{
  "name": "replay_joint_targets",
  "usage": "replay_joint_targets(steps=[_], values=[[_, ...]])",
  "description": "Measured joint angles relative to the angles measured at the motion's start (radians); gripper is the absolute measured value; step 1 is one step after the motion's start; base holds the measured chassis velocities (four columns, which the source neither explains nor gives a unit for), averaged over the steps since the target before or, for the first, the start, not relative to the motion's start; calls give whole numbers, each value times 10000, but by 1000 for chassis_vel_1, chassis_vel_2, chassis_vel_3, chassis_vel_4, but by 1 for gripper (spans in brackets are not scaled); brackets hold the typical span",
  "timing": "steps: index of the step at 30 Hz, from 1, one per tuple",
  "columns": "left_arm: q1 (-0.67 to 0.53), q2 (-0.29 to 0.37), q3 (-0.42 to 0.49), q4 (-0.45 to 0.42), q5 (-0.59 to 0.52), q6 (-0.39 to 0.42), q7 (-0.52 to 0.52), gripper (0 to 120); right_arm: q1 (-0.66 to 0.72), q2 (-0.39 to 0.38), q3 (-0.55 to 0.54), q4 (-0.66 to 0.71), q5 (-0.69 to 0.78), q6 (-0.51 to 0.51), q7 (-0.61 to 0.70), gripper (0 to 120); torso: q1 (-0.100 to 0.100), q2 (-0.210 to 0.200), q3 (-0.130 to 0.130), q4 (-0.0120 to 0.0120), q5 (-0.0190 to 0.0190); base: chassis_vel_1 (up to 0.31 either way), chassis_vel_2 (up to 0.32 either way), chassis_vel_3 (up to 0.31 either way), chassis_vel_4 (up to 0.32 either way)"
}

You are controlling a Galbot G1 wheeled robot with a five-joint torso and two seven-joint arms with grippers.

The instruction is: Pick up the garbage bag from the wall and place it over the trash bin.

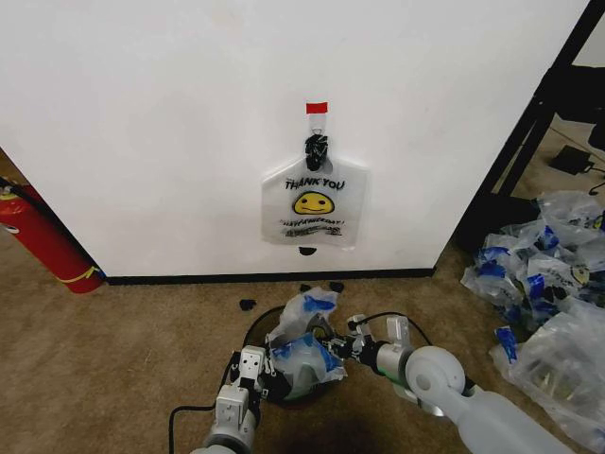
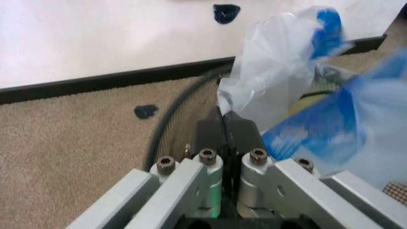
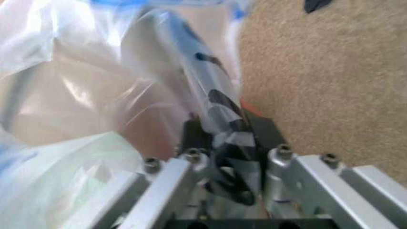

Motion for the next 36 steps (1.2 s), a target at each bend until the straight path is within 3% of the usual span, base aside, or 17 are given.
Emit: replay_joint_targets(steps=[3,9,13,16,24,36], values=[[177,-66,76,-200,116,-107,77,0,-347,98,-146,447,8,1082,1113,1,0,0,0,-1,-2,0,0,0,0],[473,-165,217,-570,384,-341,184,0,-1093,508,-91,866,-216,3091,1729,1,0,0,-1,1,-2,0,0,0,0],[633,-221,218,-655,977,-855,296,0,-2020,1187,356,974,-800,4744,1904,1,0,0,0,0,0,0,0,0,0],[627,-225,139,-615,1294,-1136,337,0,-2475,1480,619,1017,-1246,5284,2089,1,0,0,-1,-2,0,0,0,0,0],[463,-213,-71,-567,1821,-1451,452,0,-3122,1511,970,1180,-2376,5814,2438,1,0,0,-1,-1,1,0,0,0,0],[21,588,-735,-275,1758,-1303,545,0,-2838,914,1371,1811,-2079,5016,2677,1,0,0,0,0,-1,0,0,0,0]])
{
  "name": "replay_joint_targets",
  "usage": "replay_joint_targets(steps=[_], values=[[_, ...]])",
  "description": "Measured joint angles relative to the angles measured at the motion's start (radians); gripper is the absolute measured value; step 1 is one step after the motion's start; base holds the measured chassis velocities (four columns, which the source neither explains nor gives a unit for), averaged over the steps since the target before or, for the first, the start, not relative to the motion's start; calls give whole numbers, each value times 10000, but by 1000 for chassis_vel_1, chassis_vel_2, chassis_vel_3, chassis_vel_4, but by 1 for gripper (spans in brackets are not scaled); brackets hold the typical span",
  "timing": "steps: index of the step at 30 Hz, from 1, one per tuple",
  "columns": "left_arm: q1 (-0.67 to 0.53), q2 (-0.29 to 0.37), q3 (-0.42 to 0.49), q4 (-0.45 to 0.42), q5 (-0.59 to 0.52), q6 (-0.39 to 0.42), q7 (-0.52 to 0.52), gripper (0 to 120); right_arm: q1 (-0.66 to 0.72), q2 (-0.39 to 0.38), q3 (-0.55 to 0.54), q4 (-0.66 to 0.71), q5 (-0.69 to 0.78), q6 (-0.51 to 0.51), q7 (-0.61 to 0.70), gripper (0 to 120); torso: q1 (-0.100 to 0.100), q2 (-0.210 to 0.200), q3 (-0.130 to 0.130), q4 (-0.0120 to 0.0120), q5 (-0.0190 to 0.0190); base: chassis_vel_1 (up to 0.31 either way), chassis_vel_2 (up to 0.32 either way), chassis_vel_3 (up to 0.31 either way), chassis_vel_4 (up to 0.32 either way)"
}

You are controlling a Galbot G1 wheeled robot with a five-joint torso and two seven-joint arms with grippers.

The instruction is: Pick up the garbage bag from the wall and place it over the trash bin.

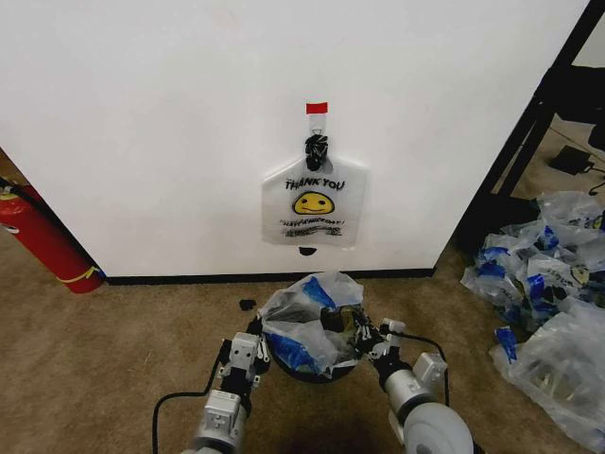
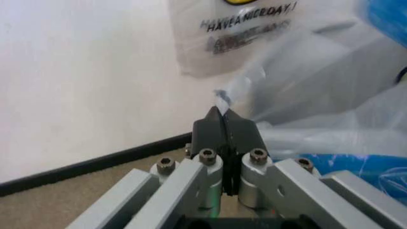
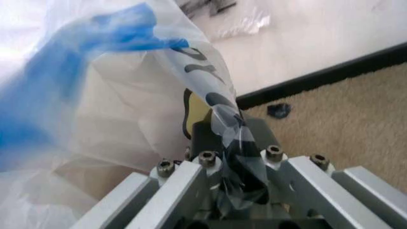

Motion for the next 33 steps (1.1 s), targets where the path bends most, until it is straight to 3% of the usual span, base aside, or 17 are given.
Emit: replay_joint_targets(steps=[12,18,26,33], values=[[-243,281,-189,124,-324,444,32,0,41,-197,460,23,501,-70,-182,1,0,0,0,1,1,0,0,0,0],[-773,379,-199,641,-352,491,123,0,68,-343,550,158,753,-284,-378,1,0,0,0,-1,0,0,0,0,0],[-789,413,53,704,-238,-696,383,4,271,-351,395,144,565,-308,-379,1,0,0,0,0,0,0,0,0,0],[-259,1133,-557,596,1379,-2133,1562,32,793,-271,339,-543,-323,-38,-535,1,0,0,0,1,1,0,0,0,0]])
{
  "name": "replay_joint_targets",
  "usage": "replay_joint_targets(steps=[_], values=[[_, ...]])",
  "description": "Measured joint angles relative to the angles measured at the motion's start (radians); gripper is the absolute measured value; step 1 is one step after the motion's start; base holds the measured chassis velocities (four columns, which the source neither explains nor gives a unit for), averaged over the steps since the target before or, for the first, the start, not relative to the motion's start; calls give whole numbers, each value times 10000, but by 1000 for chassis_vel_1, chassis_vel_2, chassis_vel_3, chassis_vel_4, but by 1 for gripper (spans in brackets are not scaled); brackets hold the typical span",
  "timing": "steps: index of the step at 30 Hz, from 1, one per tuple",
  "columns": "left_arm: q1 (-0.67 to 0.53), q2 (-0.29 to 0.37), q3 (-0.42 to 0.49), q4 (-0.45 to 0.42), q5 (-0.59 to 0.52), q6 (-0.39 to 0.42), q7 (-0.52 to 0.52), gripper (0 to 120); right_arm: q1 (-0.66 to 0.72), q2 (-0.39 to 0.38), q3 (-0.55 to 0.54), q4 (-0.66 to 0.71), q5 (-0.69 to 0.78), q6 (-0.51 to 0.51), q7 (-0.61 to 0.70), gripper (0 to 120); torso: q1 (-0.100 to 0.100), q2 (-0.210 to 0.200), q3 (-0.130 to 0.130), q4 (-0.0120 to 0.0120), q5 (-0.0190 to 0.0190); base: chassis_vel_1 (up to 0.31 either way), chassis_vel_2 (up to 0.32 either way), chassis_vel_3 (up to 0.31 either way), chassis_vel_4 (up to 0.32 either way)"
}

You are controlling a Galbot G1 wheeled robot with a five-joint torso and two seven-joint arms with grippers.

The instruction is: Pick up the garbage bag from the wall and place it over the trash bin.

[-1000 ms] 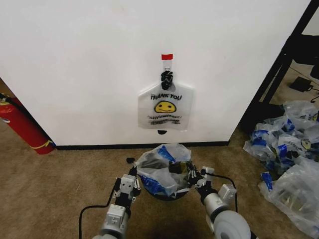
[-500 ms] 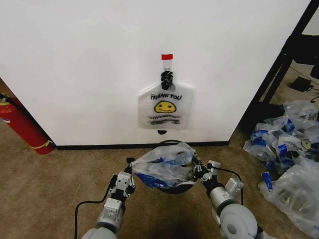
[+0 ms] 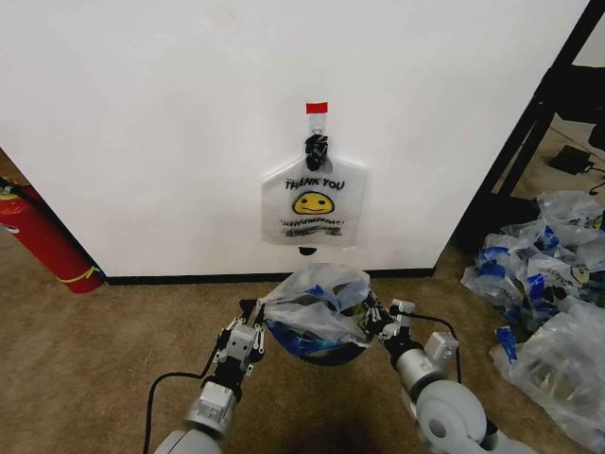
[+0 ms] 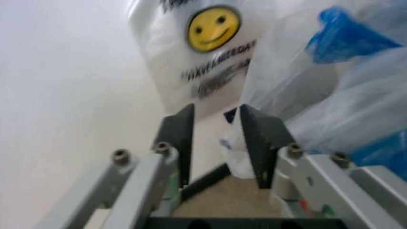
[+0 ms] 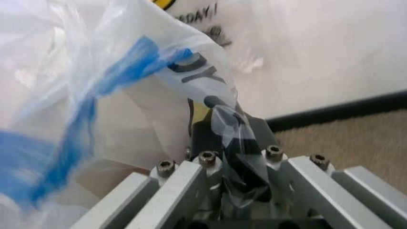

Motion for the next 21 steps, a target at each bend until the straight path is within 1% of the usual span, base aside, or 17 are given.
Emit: replay_joint_targets(steps=[1,2,3,4,5,7,9,10,11,13,15,16,17,18,19,20,21], values=[[57,128,-159,7,363,-218,253,36,91,8,-4,-75,-82,16,-4,1,0,0,0,1,0,0,0,0,0],[57,128,-159,7,363,-218,253,36,91,8,-4,-75,-82,16,-4,1,0,0,0,1,0,0,0,0,0],[90,228,-327,44,757,-505,518,40,154,10,-15,-126,-184,25,-17,1,0,0,0,1,0,0,0,0,0],[109,343,-546,128,1330,-1028,897,45,203,9,-36,-165,-340,36,-45,1,0,0,0,2,-1,0,0,0,0],[105,379,-605,163,1527,-1229,1010,47,217,6,-52,-173,-420,41,-56,1,0,0,0,1,-1,0,0,0,0],[-150,505,-783,371,2709,-2579,1526,56,225,-9,-180,-180,-879,68,-99,1,0,0,0,2,-2,0,0,0,0],[-581,556,-777,398,3702,-3537,1913,67,178,-26,-345,-180,-1354,119,-135,1,0,0,0,-1,-2,0,0,0,0],[-581,556,-777,398,3702,-3537,1913,67,178,-26,-345,-180,-1354,119,-135,1,0,0,0,-1,-2,0,0,0,0],[-713,575,-757,396,3973,-3732,2032,68,161,-33,-393,-180,-1474,128,-152,1,0,0,0,-2,-1,0,0,0,0],[-1213,744,-635,430,4962,-4289,2465,80,80,-87,-577,-189,-2186,189,-318,1,0,0,0,-4,0,0,0,0,0],[-1467,854,-593,645,5745,-4584,2638,88,74,-135,-659,-274,-2851,361,-620,1,0,0,0,-4,-2,0,0,0,0],[-1506,869,-591,719,6003,-4650,2650,90,82,-149,-687,-314,-3066,420,-716,1,0,0,0,-3,-1,0,0,0,0],[-1506,869,-591,719,6003,-4650,2650,90,82,-149,-687,-314,-3066,420,-716,1,0,0,0,-3,-1,0,0,0,0],[-1561,877,-590,839,6535,-4749,2652,94,90,-161,-715,-360,-3324,495,-835,1,0,0,0,2,-1,0,0,0,0],[-1592,872,-592,903,6864,-4802,2652,94,91,-165,-725,-374,-3424,524,-883,1,0,0,0,3,0,0,0,0,0],[-1721,810,-605,1112,7958,-4997,2651,95,87,-168,-755,-395,-3643,570,-968,1,0,0,0,2,-1,0,0,0,0],[-1808,749,-605,1222,8479,-5081,2643,95,79,-151,-772,-397,-3721,577,-996,1,0,0,0,0,-1,0,0,0,0]])
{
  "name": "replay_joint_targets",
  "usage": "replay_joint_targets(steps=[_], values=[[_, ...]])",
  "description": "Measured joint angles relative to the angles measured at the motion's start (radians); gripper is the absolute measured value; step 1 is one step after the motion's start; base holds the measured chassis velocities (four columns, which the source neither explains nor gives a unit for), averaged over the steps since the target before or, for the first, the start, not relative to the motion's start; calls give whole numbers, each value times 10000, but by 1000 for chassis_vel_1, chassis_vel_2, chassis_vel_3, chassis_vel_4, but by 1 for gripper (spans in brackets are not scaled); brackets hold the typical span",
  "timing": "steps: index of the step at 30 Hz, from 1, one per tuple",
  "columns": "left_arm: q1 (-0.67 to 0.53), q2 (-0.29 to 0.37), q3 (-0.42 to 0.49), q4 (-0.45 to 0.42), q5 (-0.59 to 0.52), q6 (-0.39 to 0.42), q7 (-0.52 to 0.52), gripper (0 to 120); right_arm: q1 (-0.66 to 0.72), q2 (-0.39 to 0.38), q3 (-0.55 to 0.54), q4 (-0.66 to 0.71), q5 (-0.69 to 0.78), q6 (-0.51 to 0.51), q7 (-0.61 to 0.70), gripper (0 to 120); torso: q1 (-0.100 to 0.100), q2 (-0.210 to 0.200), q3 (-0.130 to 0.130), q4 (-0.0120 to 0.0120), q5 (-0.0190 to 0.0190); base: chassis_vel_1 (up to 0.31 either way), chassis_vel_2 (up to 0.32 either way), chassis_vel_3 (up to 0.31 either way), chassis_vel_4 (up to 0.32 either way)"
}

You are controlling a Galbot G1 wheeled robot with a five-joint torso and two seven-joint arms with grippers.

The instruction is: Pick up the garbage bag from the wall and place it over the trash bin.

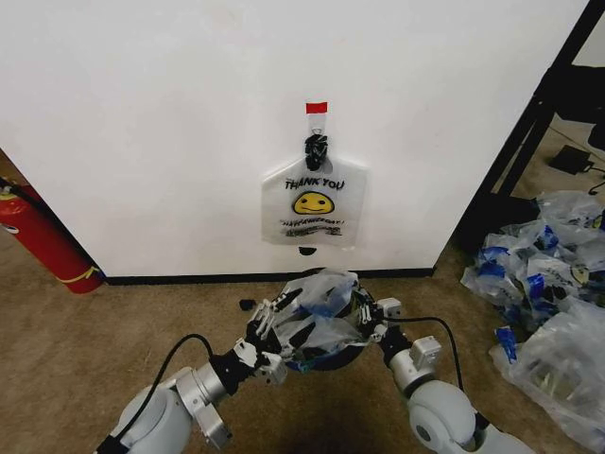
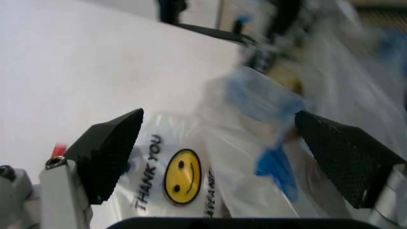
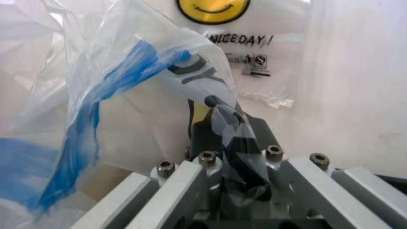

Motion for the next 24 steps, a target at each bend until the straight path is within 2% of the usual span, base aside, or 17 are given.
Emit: replay_joint_targets(steps=[3,6,9,11,15,16,20,24], values=[[-256,-181,40,218,852,-69,-70,86,-2,85,-20,-1,-91,0,-20,1,0,0,0,-1,0,0,0,0,0],[-374,-251,68,271,1144,-56,-102,79,1,146,-23,-1,-156,0,-23,1,0,0,0,-1,1,0,0,0,0],[-547,-288,92,379,1546,108,-123,65,-23,178,-29,25,-223,-2,-26,1,0,0,-1,-1,1,0,0,0,0],[-570,-277,89,423,1632,137,-123,61,-35,168,-29,54,-223,-6,-27,1,0,0,-1,-2,1,0,0,0,0],[-630,-250,8,577,2006,232,-132,44,-51,145,-20,178,-209,-38,-27,1,0,0,-1,-1,1,0,0,0,0],[-647,-250,-16,592,2080,260,-132,42,-51,145,-17,204,-203,-44,-27,1,0,0,-1,-1,0,0,0,0,0],[-669,-255,-23,600,2113,331,-138,47,-51,161,-15,247,-185,-58,-26,1,0,0,-1,-1,1,0,0,0,0],[-592,-294,18,505,1913,399,-212,35,-51,186,-17,244,-181,-64,-21,1,0,0,-1,-1,1,0,0,0,0]])
